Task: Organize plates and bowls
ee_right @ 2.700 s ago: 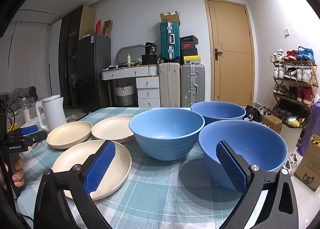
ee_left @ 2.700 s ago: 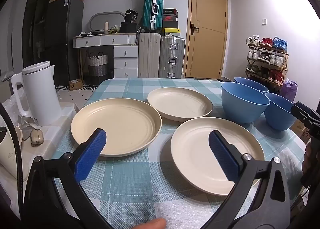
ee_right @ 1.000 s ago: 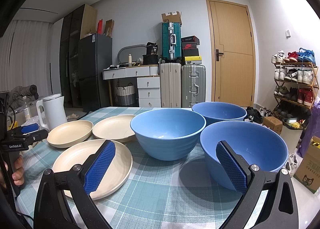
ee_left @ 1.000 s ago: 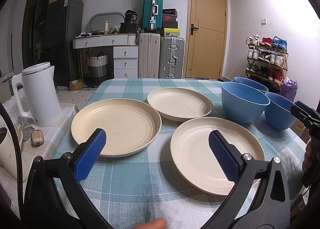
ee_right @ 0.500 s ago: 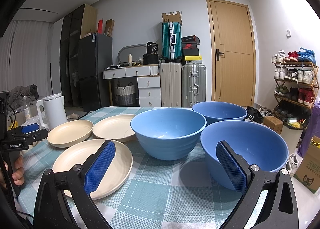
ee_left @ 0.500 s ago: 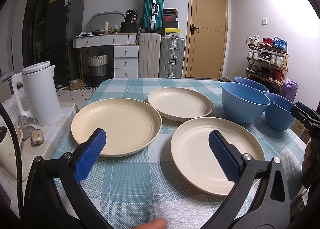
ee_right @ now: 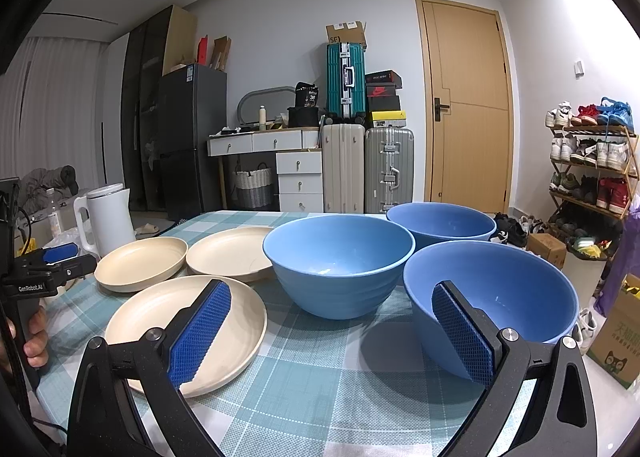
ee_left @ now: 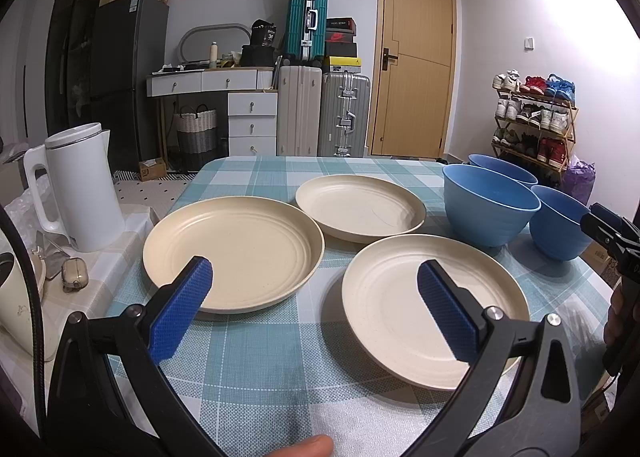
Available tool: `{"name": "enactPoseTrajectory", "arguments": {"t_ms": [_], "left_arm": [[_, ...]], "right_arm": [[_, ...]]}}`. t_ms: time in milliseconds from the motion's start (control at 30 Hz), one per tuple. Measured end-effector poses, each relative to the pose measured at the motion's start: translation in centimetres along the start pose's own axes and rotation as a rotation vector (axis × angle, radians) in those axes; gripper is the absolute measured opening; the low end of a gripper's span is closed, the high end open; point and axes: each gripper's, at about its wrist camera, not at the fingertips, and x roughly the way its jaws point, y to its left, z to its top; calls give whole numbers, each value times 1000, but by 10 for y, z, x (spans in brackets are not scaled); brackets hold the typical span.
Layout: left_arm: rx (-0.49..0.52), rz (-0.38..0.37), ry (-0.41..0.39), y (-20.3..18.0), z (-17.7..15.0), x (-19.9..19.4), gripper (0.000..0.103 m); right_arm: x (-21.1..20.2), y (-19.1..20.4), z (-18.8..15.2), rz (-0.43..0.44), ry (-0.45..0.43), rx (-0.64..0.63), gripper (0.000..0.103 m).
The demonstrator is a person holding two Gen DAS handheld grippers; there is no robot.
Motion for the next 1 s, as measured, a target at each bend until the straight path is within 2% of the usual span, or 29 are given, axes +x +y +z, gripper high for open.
{"name": "enactPoseTrajectory", "arguments": {"t_ms": [633,1000], "left_arm": [[-1,3,-12,7,-1,-7,102],[-44,-1,-1,14,-1,-1,102]], "right_arm": [[-3,-3,-1,2,4,-4,103],[6,-10,-4,-46,39,32,103]]}}
